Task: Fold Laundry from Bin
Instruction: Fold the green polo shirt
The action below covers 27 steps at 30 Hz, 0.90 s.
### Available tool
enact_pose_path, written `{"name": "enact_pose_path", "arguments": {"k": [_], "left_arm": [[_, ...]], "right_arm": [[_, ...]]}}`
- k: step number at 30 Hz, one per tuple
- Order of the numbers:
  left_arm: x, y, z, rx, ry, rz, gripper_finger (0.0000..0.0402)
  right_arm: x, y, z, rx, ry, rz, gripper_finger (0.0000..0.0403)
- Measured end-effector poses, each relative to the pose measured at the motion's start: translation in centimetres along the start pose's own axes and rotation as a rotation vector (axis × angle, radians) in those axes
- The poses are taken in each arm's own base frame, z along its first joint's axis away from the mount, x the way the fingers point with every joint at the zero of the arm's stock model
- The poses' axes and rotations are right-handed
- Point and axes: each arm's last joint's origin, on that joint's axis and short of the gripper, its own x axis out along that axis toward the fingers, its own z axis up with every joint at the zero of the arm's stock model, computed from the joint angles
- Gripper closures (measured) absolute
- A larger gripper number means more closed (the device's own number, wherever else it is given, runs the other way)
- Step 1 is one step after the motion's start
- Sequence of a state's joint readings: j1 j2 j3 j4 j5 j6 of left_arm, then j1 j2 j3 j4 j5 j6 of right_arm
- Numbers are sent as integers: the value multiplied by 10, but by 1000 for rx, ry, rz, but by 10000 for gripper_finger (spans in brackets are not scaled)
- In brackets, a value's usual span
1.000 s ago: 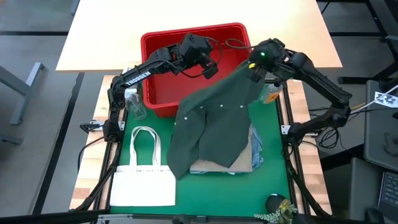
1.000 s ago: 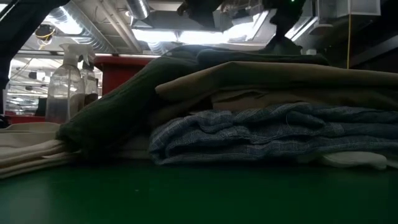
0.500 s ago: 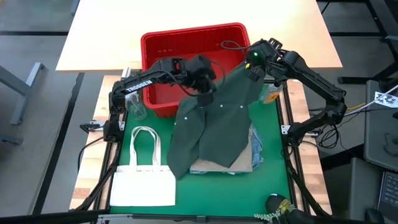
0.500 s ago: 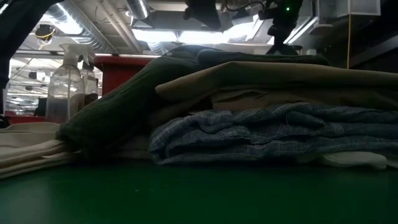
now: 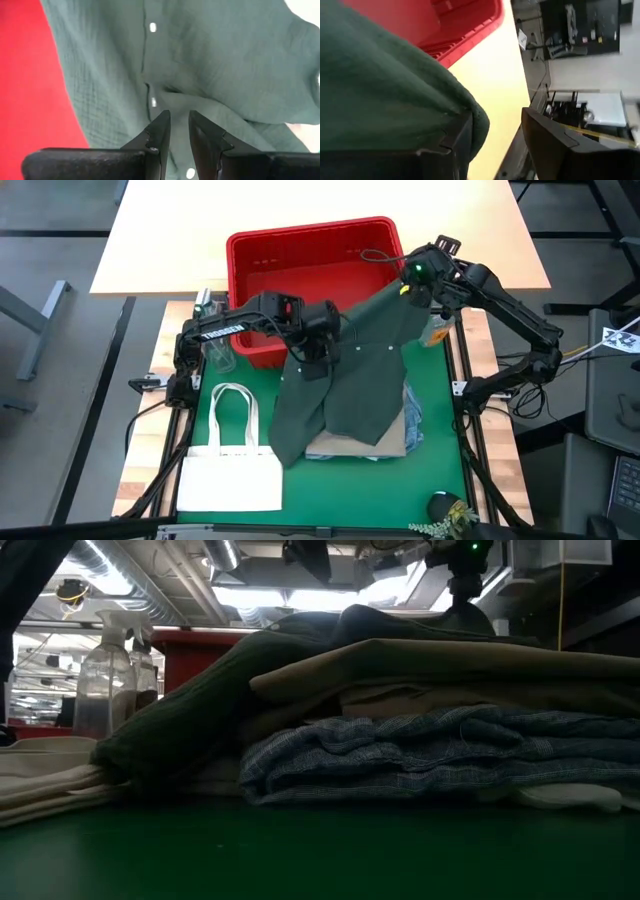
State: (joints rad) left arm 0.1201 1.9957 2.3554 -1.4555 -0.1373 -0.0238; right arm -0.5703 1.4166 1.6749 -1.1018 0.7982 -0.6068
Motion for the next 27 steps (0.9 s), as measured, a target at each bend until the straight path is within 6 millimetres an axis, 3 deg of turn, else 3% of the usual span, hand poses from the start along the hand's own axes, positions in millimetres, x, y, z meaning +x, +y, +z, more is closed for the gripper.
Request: {"name": "enact_pose_path", "arguments": {"k": [9, 14, 20, 24, 27], "left_arm": [[-4, -26, -1, 56, -8, -31, 337], [-6, -38, -2, 36, -11, -45, 337], [-10, -56, -5, 37, -15, -69, 337], [-13, -72, -7, -5, -15, -89, 337], [-17, -88, -11, -23, -15, -110, 337]], "right_arm": [[2, 1, 0, -361, -81, 89, 237], [-1, 4, 2, -405, -225, 212, 237], [-4, 11, 6, -263, -414, 453, 237], [-6, 14, 5, -111, -401, 563, 237], [-10, 20, 3, 94, -370, 773, 237]]}}
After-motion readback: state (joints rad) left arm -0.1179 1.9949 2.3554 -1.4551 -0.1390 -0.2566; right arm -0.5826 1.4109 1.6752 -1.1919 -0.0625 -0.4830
